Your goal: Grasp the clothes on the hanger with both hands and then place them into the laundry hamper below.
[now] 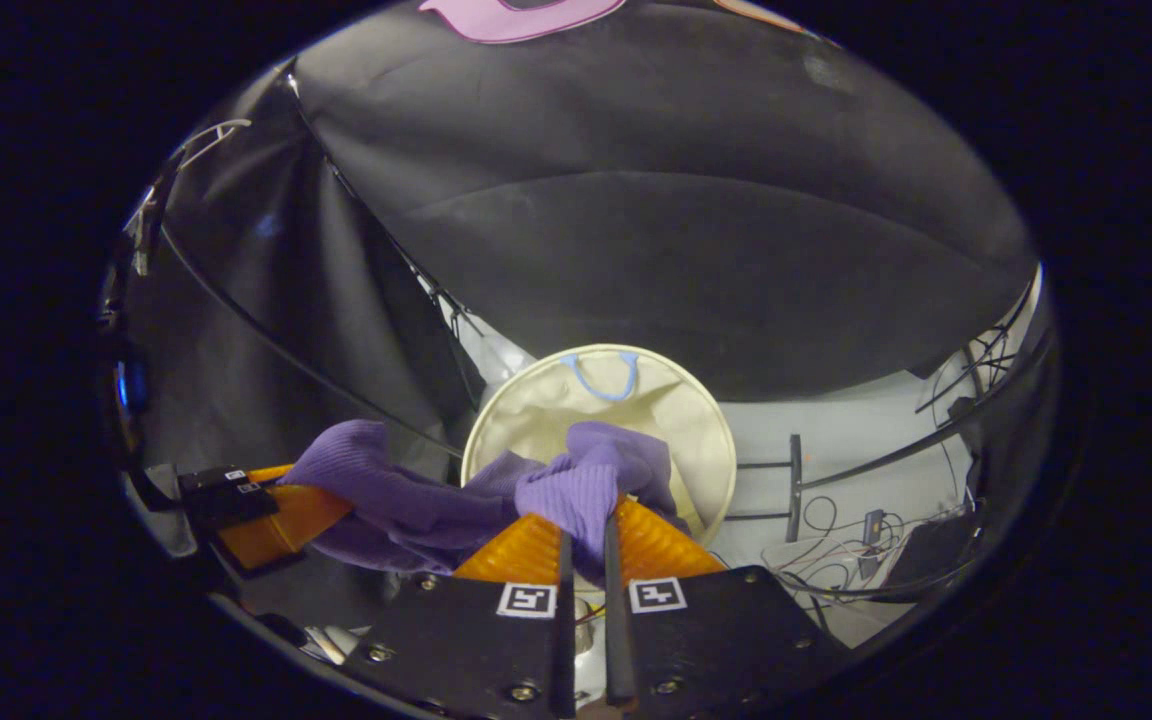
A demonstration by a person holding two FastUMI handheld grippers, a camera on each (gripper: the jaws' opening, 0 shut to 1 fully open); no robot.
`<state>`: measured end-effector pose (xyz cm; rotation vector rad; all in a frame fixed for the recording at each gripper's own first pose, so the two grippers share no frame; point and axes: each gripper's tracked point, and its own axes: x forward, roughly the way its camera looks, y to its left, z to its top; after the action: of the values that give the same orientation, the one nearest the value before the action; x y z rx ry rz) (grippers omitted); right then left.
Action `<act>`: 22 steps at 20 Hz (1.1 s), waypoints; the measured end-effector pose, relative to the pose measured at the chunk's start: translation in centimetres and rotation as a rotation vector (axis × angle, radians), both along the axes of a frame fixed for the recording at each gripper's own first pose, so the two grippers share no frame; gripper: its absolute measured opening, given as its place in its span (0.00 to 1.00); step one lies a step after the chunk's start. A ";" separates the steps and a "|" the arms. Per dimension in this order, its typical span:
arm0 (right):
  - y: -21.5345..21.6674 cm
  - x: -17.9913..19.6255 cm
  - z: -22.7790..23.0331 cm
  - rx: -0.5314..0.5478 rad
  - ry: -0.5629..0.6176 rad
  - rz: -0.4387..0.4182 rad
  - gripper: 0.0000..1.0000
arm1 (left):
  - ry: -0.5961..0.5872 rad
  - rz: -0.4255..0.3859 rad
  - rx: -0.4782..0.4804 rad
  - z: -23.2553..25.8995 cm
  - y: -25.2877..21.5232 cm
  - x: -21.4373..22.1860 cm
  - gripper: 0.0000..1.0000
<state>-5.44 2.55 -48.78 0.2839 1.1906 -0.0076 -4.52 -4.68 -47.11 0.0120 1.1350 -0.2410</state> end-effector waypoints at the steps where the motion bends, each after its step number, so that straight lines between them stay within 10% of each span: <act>1: 0.2 -0.1 0.0 0.005 -0.001 -0.010 0.12 | 0.005 0.005 -0.004 0.0 0.0 -0.2 0.19; 13: -2.1 1.4 2.8 -0.032 -0.098 -0.039 0.21 | -0.057 -0.008 -0.040 0.3 0.1 0.6 0.20; 22: -5.7 6.5 15.4 -0.152 -0.439 -0.039 0.21 | -0.434 -0.061 -0.137 14.1 -4.0 6.6 0.19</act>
<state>1.08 -3.16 -33.37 0.1635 0.7433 -0.0667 2.06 -8.65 -32.97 -0.0212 0.6853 -0.3515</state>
